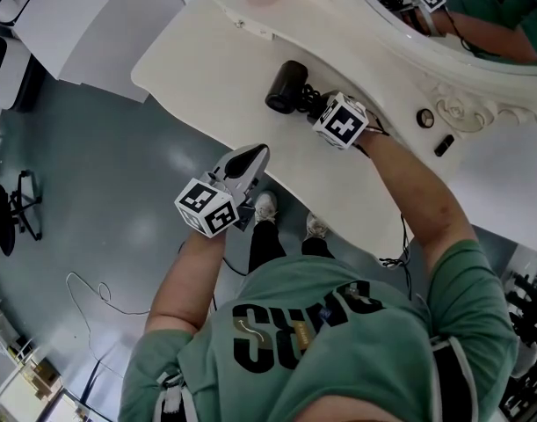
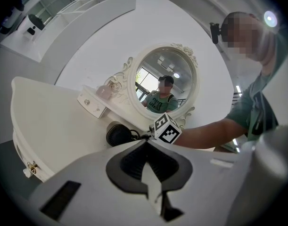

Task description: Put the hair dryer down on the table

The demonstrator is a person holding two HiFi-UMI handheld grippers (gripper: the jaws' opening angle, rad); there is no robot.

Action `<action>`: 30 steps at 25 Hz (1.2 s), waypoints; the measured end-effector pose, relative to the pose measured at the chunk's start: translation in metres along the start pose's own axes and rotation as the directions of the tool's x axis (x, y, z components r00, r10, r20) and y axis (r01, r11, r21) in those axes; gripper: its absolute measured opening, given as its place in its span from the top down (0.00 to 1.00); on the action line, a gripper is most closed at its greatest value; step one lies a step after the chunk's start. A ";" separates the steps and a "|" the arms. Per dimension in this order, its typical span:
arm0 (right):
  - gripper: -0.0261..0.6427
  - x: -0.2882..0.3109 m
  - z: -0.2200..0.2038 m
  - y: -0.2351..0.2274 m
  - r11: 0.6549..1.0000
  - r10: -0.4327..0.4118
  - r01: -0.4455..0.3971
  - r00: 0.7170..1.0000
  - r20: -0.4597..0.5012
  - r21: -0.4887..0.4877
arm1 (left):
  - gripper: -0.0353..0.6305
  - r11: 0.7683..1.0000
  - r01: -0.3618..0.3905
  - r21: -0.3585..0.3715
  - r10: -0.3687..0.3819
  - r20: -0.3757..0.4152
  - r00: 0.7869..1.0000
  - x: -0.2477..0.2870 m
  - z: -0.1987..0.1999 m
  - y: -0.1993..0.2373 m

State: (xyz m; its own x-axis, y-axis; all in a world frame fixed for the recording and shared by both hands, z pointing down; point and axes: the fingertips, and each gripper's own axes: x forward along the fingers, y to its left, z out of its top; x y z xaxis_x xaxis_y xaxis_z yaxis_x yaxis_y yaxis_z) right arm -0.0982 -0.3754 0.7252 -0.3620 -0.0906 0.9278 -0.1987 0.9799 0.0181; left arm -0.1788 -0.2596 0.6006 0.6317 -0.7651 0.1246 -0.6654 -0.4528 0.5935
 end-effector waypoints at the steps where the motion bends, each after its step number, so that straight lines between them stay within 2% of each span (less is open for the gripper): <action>1: 0.74 0.001 -0.001 0.000 1.000 0.007 -0.007 1.000 -0.002 0.007 | 0.95 1.000 0.002 0.000 -0.002 -0.001 1.000 0.001 0.000 -0.001; 17: 0.72 0.005 -0.004 -0.003 0.999 0.053 -0.053 0.998 -0.029 0.002 | 0.95 1.000 0.002 -0.013 -0.002 0.000 1.000 0.006 -0.004 -0.002; 30: 0.71 0.005 -0.003 -0.007 1.000 0.023 -0.023 0.999 -0.024 0.018 | 0.95 1.000 0.006 -0.008 -0.006 -0.003 1.000 0.001 -0.003 -0.004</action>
State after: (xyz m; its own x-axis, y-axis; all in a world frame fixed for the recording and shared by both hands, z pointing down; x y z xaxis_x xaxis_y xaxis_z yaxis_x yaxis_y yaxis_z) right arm -0.0959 -0.3821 0.7308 -0.3442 -0.0635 0.9368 -0.2069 0.9783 -0.0097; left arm -0.1742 -0.2576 0.6011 0.6370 -0.7609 0.1239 -0.6585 -0.4535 0.6006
